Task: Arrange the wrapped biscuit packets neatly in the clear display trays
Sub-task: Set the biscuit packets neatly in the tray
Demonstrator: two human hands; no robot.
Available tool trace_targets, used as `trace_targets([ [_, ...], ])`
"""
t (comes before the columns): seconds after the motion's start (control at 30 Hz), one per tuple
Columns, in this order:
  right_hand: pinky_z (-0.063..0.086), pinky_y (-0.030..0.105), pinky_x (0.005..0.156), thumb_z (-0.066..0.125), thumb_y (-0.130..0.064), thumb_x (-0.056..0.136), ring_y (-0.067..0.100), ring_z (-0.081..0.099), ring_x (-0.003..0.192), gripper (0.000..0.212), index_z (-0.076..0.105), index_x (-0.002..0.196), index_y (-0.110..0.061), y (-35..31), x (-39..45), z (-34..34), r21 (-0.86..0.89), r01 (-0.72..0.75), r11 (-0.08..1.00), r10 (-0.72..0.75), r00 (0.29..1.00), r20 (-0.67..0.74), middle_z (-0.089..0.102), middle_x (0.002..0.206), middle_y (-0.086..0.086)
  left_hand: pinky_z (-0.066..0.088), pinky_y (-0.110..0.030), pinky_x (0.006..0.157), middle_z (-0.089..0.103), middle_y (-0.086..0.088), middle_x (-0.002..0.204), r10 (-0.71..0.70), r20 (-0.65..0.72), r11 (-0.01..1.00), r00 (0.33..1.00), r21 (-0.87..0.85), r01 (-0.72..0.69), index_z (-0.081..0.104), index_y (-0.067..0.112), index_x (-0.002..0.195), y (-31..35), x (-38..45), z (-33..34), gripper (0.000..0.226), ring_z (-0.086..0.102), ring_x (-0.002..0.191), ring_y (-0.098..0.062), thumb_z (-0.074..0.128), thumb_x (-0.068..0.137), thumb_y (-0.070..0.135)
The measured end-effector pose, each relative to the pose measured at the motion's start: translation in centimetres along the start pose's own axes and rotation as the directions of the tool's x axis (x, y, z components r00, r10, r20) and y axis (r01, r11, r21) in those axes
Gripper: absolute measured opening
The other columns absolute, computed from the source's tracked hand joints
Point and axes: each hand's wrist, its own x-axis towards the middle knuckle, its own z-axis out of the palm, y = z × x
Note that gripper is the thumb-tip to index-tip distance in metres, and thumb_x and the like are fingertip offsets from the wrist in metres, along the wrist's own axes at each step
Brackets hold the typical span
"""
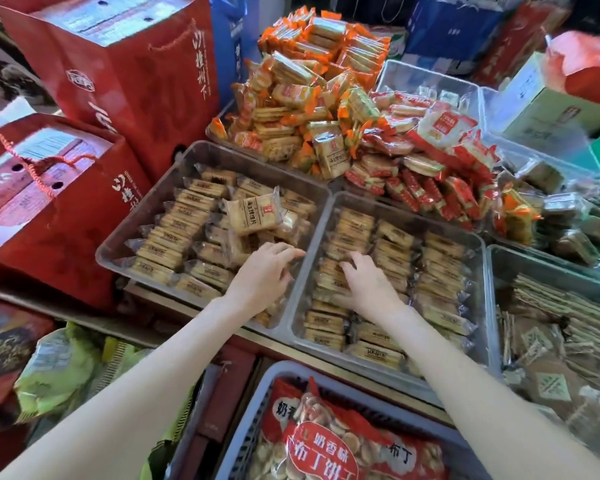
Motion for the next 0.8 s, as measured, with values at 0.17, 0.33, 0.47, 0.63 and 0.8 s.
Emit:
trace_targets([
  [0.17, 0.025, 0.041, 0.111, 0.054, -0.012, 0.092, 0.034, 0.030, 0.134, 0.055, 0.030, 0.142, -0.013, -1.4, -1.1, 2.2, -0.180, -0.028, 0.983, -0.002, 0.986, -0.165, 0.027, 0.148, 0.017, 0.036, -0.036, 0.104, 0.051, -0.006, 0.136, 0.019, 0.110, 0.996, 0.994, 0.088, -0.029, 0.050, 0.013, 0.135, 0.1, -0.6, 0.8, 0.049, 0.042, 0.127, -0.024, 0.047, 0.089, -0.002],
  [0.33, 0.032, 0.041, 0.103, 0.066, -0.013, 0.082, 0.029, 0.045, 0.117, 0.065, 0.031, 0.136, -0.019, -1.0, -0.7, 0.7, 0.079, -0.052, 0.995, 0.060, 0.992, -0.107, 0.051, 0.124, 0.007, 0.034, -0.026, 0.104, 0.051, -0.003, 0.136, -0.030, 0.093, 1.000, 0.995, 0.000, 0.030, 0.052, 0.012, 0.133, 0.9, -0.9, -0.9, 0.044, 0.045, 0.126, -0.019, 0.045, 0.091, -0.001],
  [0.47, 0.042, 0.019, 0.075, 0.075, -0.009, 0.074, 0.017, 0.051, 0.102, 0.055, 0.039, 0.115, -0.022, 0.8, -2.6, -4.0, 0.674, -0.010, 0.739, 0.101, 0.990, -0.097, 0.050, 0.111, -0.002, 0.036, -0.023, 0.104, 0.049, 0.005, 0.137, -0.207, 0.116, 0.903, 0.972, -0.360, 0.235, 0.048, 0.021, 0.137, 2.5, 0.1, -2.8, 0.041, 0.046, 0.125, -0.010, 0.046, 0.097, 0.011],
  [0.63, 0.041, 0.021, 0.087, 0.080, -0.019, 0.072, 0.009, 0.052, 0.111, 0.060, 0.047, 0.121, -0.023, 2.6, -6.0, -7.8, 0.890, 0.100, 0.445, 0.058, 0.988, -0.140, 0.055, 0.118, -0.007, 0.052, -0.019, 0.088, 0.066, -0.005, 0.115, -0.204, 0.087, 0.742, 0.975, -0.636, 0.212, 0.057, 0.011, 0.127, 6.0, 1.2, -4.4, 0.036, 0.064, 0.101, -0.013, 0.059, 0.091, 0.009],
  [0.8, 0.046, 0.033, 0.099, 0.080, -0.019, 0.071, 0.011, 0.057, 0.114, 0.056, 0.055, 0.120, -0.025, 3.6, -8.4, -9.1, 0.912, 0.152, 0.381, 0.010, 0.986, -0.168, 0.061, 0.122, -0.004, 0.052, -0.010, 0.070, 0.071, -0.004, 0.087, -0.109, -0.177, 0.889, 0.978, -0.457, 0.016, 0.072, 0.004, 0.101, 9.1, 1.0, -6.2, 0.022, 0.066, 0.068, 0.000, 0.072, 0.079, 0.004],
])
